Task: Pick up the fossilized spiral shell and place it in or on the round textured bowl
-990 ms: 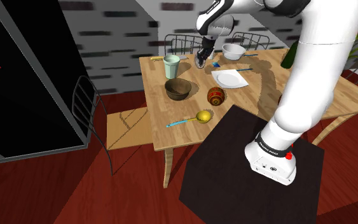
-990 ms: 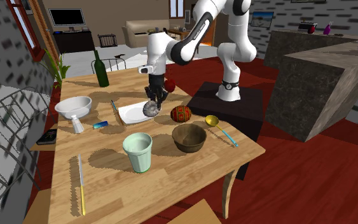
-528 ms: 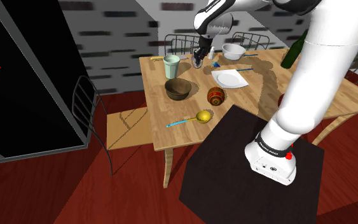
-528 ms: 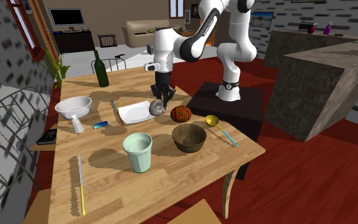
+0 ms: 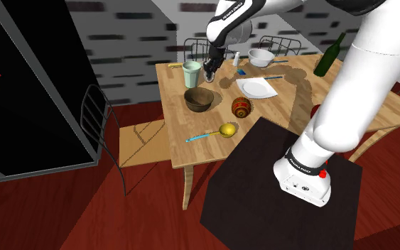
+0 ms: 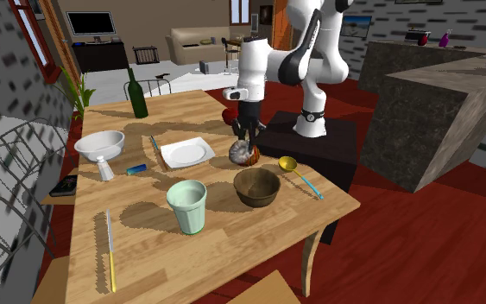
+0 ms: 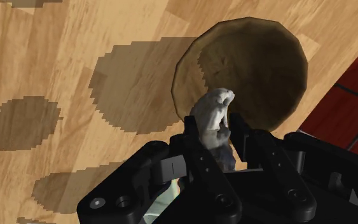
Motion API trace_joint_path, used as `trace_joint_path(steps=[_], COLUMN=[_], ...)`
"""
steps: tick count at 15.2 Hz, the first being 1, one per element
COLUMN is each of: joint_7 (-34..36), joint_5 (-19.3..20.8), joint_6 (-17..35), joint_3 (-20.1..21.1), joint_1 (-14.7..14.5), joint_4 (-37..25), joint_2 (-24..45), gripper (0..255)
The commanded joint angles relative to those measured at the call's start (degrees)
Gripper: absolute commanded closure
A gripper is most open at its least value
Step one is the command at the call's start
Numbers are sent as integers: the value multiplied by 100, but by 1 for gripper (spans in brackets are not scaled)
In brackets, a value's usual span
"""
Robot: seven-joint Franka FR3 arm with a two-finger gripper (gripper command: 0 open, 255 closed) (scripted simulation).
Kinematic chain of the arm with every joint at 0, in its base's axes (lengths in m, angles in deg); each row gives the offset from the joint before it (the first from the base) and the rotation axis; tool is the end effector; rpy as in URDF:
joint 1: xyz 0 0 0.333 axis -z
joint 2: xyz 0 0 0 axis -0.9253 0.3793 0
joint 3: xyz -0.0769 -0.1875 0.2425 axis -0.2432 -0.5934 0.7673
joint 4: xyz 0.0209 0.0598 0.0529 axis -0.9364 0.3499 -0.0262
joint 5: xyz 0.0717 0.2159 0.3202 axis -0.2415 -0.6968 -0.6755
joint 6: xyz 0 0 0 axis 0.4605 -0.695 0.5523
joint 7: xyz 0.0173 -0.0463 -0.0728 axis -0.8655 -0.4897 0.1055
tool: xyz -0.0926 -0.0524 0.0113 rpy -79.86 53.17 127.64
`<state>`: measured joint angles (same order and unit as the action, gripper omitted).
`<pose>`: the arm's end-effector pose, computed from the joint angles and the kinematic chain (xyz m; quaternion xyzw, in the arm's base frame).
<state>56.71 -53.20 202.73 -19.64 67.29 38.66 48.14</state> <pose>0.5364 -0.1611 0.3332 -0.9952 0.0706 -0.0682 0.0007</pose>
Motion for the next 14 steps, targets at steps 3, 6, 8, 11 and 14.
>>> trace_joint_path(steps=[3, 6, 8, 11, 14], joint_7=[862, 800, 754, 680, 600], joint_5=[304, 219, 157, 55, -54], joint_6=[79, 298, 442, 656, 866], joint_3=[221, 239, 253, 281, 319], joint_1=[-426, -414, -405, -388, -364], joint_4=[324, 388, 424, 468, 500], joint_2=[-292, -130, -16, 161, 347], gripper=[255, 255, 255, 255, 255])
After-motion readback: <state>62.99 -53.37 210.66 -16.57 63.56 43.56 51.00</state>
